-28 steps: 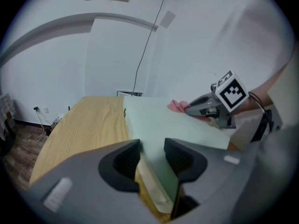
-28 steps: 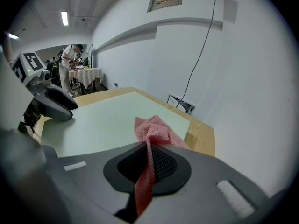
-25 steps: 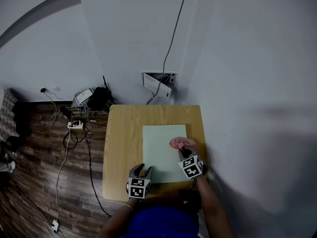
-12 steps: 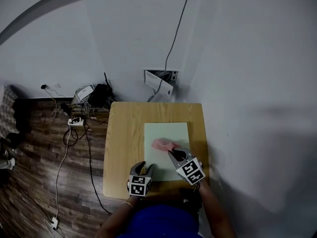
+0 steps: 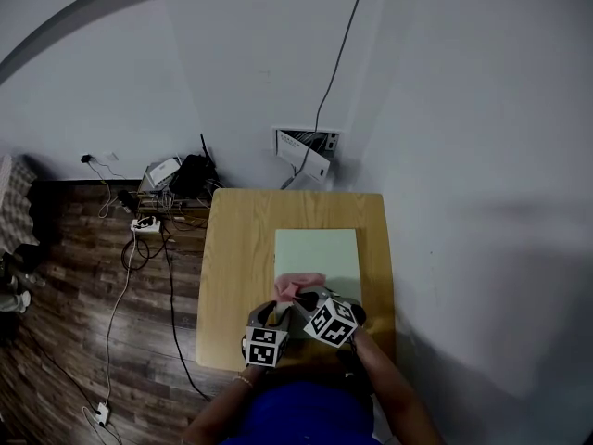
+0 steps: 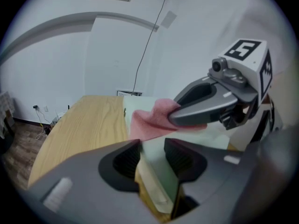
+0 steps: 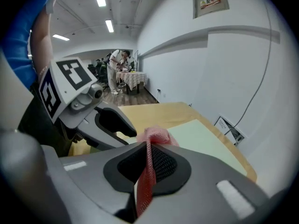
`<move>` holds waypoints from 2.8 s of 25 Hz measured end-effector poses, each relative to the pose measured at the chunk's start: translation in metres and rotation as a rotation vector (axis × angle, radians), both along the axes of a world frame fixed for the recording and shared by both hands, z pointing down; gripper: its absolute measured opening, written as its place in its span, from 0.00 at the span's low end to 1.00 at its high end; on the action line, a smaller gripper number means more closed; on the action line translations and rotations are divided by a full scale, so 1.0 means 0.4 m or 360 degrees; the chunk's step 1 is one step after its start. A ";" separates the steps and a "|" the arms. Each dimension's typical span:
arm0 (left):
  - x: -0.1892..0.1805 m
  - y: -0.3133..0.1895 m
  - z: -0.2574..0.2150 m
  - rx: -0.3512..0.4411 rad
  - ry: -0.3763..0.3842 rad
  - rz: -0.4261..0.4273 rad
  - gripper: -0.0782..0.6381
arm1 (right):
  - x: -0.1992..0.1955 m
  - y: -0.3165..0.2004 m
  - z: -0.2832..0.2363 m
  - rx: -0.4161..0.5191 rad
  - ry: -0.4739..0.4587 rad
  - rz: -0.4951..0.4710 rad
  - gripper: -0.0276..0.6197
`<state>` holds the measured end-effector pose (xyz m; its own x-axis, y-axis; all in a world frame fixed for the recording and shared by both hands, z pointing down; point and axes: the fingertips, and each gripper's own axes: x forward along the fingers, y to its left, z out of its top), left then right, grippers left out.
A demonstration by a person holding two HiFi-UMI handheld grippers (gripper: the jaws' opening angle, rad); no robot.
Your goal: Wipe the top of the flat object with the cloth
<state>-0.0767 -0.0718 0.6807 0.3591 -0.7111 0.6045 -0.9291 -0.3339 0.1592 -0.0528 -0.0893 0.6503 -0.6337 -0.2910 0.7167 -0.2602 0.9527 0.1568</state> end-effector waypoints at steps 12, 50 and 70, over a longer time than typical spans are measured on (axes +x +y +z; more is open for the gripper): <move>0.001 0.000 0.001 0.0014 -0.0019 0.0002 0.34 | -0.041 0.011 0.075 0.0026 0.0214 -0.0185 0.07; 0.004 -0.005 0.003 0.0017 -0.0035 0.0007 0.34 | 0.155 -0.014 0.087 0.0004 0.0196 0.0121 0.07; 0.006 -0.007 0.001 0.0018 -0.0027 0.0016 0.34 | 0.306 -0.020 0.089 -0.0031 0.0208 0.0355 0.07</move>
<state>-0.0744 -0.0746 0.6813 0.3559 -0.7144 0.6024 -0.9282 -0.3448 0.1395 0.0696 -0.0975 0.6860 -0.4570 -0.3988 0.7950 -0.4433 0.8771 0.1851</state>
